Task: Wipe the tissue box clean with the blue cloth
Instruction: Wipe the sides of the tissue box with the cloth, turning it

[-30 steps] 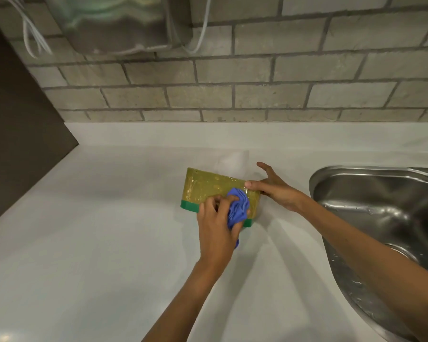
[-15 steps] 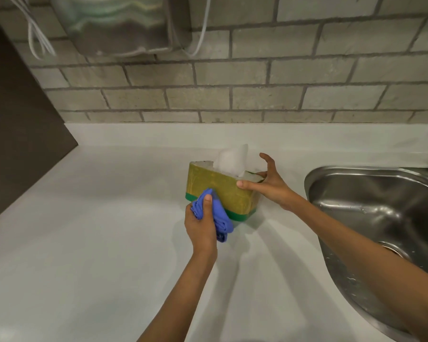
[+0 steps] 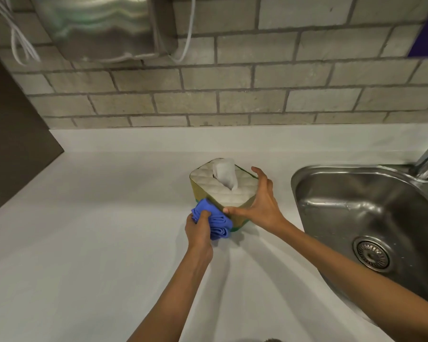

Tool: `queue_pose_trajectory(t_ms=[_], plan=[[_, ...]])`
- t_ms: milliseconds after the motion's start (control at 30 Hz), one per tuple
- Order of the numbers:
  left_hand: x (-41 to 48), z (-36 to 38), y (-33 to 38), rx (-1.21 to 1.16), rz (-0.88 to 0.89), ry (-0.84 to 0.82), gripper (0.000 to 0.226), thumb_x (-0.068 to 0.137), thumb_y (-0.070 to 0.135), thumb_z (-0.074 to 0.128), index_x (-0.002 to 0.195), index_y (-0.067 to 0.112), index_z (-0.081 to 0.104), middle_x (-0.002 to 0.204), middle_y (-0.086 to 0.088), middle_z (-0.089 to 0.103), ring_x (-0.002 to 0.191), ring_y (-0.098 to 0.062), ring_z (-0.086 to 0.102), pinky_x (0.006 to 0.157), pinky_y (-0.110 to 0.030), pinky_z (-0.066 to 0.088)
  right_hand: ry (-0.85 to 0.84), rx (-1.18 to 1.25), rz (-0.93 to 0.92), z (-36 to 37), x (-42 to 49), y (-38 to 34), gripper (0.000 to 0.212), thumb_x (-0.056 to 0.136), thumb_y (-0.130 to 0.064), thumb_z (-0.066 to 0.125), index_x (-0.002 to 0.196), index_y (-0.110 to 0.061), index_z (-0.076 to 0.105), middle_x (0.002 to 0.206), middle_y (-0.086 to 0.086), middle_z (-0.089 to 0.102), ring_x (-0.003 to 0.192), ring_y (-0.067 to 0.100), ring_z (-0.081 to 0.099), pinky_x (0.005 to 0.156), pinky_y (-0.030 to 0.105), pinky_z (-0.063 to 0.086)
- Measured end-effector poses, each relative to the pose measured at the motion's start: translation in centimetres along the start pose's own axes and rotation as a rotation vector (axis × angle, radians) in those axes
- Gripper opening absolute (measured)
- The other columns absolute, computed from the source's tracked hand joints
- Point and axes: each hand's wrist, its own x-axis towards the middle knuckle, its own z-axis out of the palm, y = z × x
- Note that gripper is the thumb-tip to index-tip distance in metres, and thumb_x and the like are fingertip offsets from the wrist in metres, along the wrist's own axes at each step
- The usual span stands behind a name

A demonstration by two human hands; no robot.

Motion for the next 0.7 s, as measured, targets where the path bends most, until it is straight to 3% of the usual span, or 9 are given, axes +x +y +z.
queue_pose_trajectory(t_ms=[100, 167, 267, 333, 400, 467, 567, 633, 700], plan=[[1.0, -0.5, 0.2, 0.054, -0.005, 0.014, 0.011, 0.088, 0.008, 0.051, 0.098, 0.008, 0.051, 0.084, -0.008, 0.058, 0.068, -0.018, 0.055, 0.056, -0.027, 0.045, -0.034, 0.056, 0.032, -0.2, -0.9, -0.2, 0.116, 0.050, -0.045, 0.085, 0.140, -0.030, 0.013, 0.139, 0.007, 0.027, 0.130, 0.023, 0.032, 0.102, 0.035, 0.037], [1.7, -0.8, 0.7, 0.075, -0.027, 0.013, 0.002, 0.088, 0.010, 0.050, 0.088, 0.011, 0.052, 0.078, -0.005, 0.057, 0.065, -0.017, 0.054, 0.054, -0.026, 0.043, -0.050, 0.082, 0.049, -0.8, -1.6, -0.5, 0.099, 0.063, -0.048, 0.076, 0.139, -0.034, 0.014, 0.140, 0.007, 0.030, 0.129, 0.021, 0.033, 0.099, 0.032, 0.035], [3.0, -1.3, 1.6, 0.141, -0.062, -0.006, 0.018, 0.089, 0.012, 0.047, 0.071, 0.016, 0.046, 0.068, -0.004, 0.049, 0.057, -0.014, 0.045, 0.045, -0.022, 0.038, -0.072, 0.065, 0.057, -1.9, -2.5, -0.7, 0.068, 0.083, -0.046, 0.055, 0.138, -0.034, 0.017, 0.128, 0.018, 0.051, 0.120, 0.027, 0.048, 0.093, 0.032, 0.043], [3.7, -1.5, 2.1, 0.168, -0.076, -0.026, 0.018, 0.088, 0.011, 0.046, 0.070, 0.014, 0.046, 0.067, -0.006, 0.048, 0.053, -0.015, 0.041, 0.044, -0.023, 0.036, -0.095, 0.038, 0.058, -2.7, -3.2, -1.0, 0.057, 0.089, -0.042, 0.046, 0.137, -0.037, 0.017, 0.112, 0.025, 0.061, 0.097, 0.026, 0.060, 0.075, 0.011, 0.044], [4.2, -1.8, 2.6, 0.191, -0.065, -0.026, 0.019, 0.088, 0.011, 0.045, 0.069, 0.013, 0.046, 0.066, -0.007, 0.047, 0.052, -0.016, 0.040, 0.046, -0.023, 0.036, -0.133, 0.049, 0.090, -3.2, -3.9, -1.4, 0.054, 0.091, -0.038, 0.041, 0.138, -0.039, 0.015, 0.103, 0.010, 0.067, 0.089, 0.018, 0.061, 0.064, 0.003, 0.039], [4.3, -2.1, 2.9, 0.203, -0.027, 0.006, 0.023, 0.089, 0.011, 0.044, 0.067, 0.013, 0.044, 0.064, -0.007, 0.044, 0.054, -0.015, 0.040, 0.049, -0.023, 0.036, -0.178, 0.098, 0.137, -3.5, -4.4, -1.9, 0.054, 0.091, -0.035, 0.040, 0.138, -0.040, 0.014, 0.098, -0.003, 0.065, 0.102, 0.019, 0.058, 0.072, 0.008, 0.039], [3.5, -3.3, 3.1, 0.177, 0.005, 0.081, 0.025, 0.091, 0.012, 0.043, 0.066, 0.014, 0.044, 0.064, -0.005, 0.044, 0.056, -0.014, 0.042, 0.051, -0.024, 0.037, -0.251, 0.097, 0.208, -4.2, -4.7, -2.8, 0.054, 0.088, -0.037, 0.042, 0.137, -0.036, 0.021, 0.103, 0.014, 0.069, 0.107, 0.024, 0.058, 0.088, 0.031, 0.043], [2.2, -4.4, 2.8, 0.160, 0.005, 0.111, 0.024, 0.092, 0.013, 0.042, 0.067, 0.015, 0.043, 0.064, -0.003, 0.044, 0.054, -0.013, 0.041, 0.049, -0.022, 0.036, -0.275, 0.005, 0.205, -5.0, -4.0, -3.0, 0.051, 0.085, -0.041, 0.048, 0.132, -0.031, 0.031, 0.092, 0.006, 0.073, 0.095, 0.014, 0.062, 0.079, 0.028, 0.042], [0.5, -5.1, 2.1, 0.140, -0.021, 0.124, 0.024, 0.093, 0.014, 0.042, 0.069, 0.015, 0.043, 0.062, -0.003, 0.042, 0.052, -0.013, 0.039, 0.048, -0.022, 0.034, -0.151, -0.099, 0.150, -6.0, -1.9, -2.9, 0.047, 0.083, -0.042, 0.052, 0.125, -0.025, 0.041, 0.084, 0.004, 0.073, 0.086, 0.015, 0.061, 0.072, 0.028, 0.040]])
